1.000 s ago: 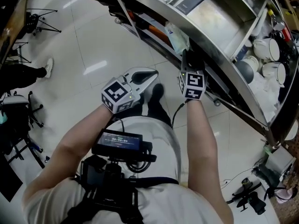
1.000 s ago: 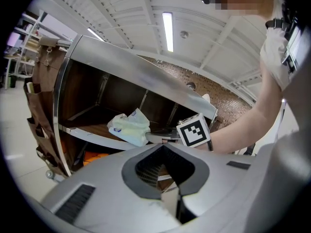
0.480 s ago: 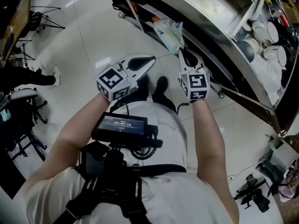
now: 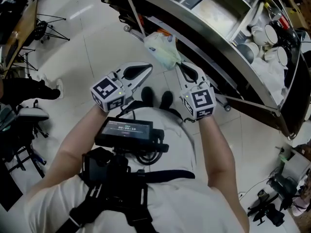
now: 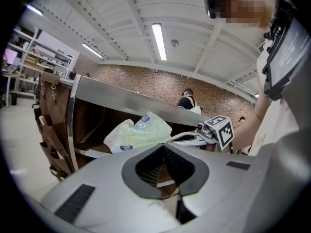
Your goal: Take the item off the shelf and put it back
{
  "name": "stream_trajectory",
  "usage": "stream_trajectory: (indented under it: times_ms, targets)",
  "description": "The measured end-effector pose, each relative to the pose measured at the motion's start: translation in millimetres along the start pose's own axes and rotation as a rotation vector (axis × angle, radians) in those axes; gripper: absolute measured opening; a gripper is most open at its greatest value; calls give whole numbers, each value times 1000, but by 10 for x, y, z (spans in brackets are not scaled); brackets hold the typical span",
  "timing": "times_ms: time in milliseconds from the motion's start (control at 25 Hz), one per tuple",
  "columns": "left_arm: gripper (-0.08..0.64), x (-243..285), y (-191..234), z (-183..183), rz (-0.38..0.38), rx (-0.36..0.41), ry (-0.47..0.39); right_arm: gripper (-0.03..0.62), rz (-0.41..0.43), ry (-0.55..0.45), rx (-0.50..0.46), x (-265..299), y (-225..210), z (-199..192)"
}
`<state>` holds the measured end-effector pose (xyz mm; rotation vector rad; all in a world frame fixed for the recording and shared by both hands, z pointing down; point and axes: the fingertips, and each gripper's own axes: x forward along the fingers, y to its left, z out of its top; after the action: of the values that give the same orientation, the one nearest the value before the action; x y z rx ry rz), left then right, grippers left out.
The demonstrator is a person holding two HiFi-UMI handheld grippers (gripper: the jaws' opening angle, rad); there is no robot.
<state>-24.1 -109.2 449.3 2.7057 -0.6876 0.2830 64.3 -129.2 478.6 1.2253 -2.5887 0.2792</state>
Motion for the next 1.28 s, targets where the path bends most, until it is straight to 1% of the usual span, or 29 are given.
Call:
stream_trajectory:
  times_ms: [200, 360, 520, 640, 840, 960, 1120, 1280]
  targets:
    - [3, -120, -90, 139, 3, 10, -10, 25, 27, -51, -13, -125, 191, 291]
    - [2, -214, -103, 214, 18, 19, -22, 25, 21, -92, -31, -255, 277, 518]
    - [2, -264, -135, 338, -7, 20, -67, 25, 10, -121, -36, -335, 273, 702]
    - [2, -303, -207, 441, -31, 38, -84, 25, 1, -143, -43, -409, 283, 813]
    - [2, -302, -237, 615, -41, 50, -110, 25, -11, -167, -34, -424, 264, 912]
    - [2, -312, -234, 614, -38, 45, -110, 25, -16, -183, -39, -443, 287, 964]
    - [2, -335, -287, 625, -46, 59, -118, 25, -31, -176, -42, -518, 299, 970]
    - [0, -319, -295, 599, -51, 55, -114, 25, -43, -177, -34, -537, 276, 954]
